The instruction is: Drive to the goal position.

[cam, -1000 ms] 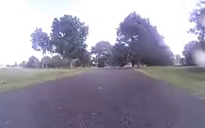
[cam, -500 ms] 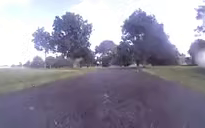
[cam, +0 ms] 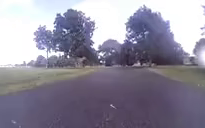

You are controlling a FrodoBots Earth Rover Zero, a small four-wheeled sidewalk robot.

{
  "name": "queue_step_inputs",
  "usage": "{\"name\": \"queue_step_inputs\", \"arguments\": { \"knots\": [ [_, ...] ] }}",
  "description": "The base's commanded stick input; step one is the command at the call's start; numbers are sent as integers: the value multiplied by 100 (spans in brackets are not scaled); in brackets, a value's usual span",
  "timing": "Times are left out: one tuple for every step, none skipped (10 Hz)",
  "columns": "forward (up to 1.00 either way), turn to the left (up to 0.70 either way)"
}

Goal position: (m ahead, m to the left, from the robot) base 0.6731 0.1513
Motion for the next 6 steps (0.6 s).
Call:
{"name": "queue_step_inputs", "arguments": {
  "knots": [
    [0, 0],
    [0, 0],
    [0, 0],
    [0, 0],
    [0, 0],
    [0, 0]
  ]
}}
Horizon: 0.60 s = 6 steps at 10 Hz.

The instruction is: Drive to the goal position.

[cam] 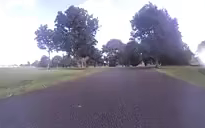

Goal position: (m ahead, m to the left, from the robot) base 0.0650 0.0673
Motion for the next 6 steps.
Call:
{"name": "queue_step_inputs", "arguments": {
  "knots": [
    [0, 0],
    [39, 0],
    [100, 0],
    [78, 0],
    [57, 0],
    [36, 0]
  ]
}}
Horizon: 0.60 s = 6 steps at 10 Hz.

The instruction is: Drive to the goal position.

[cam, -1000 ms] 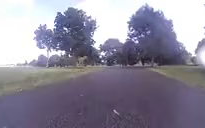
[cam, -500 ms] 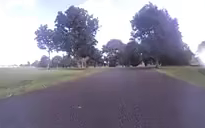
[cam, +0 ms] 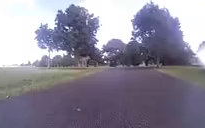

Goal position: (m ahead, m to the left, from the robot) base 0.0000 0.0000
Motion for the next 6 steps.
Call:
{"name": "queue_step_inputs", "arguments": {
  "knots": [
    [15, 0],
    [0, 0],
    [0, 0],
    [0, 0],
    [0, 0],
    [0, 0]
  ]
}}
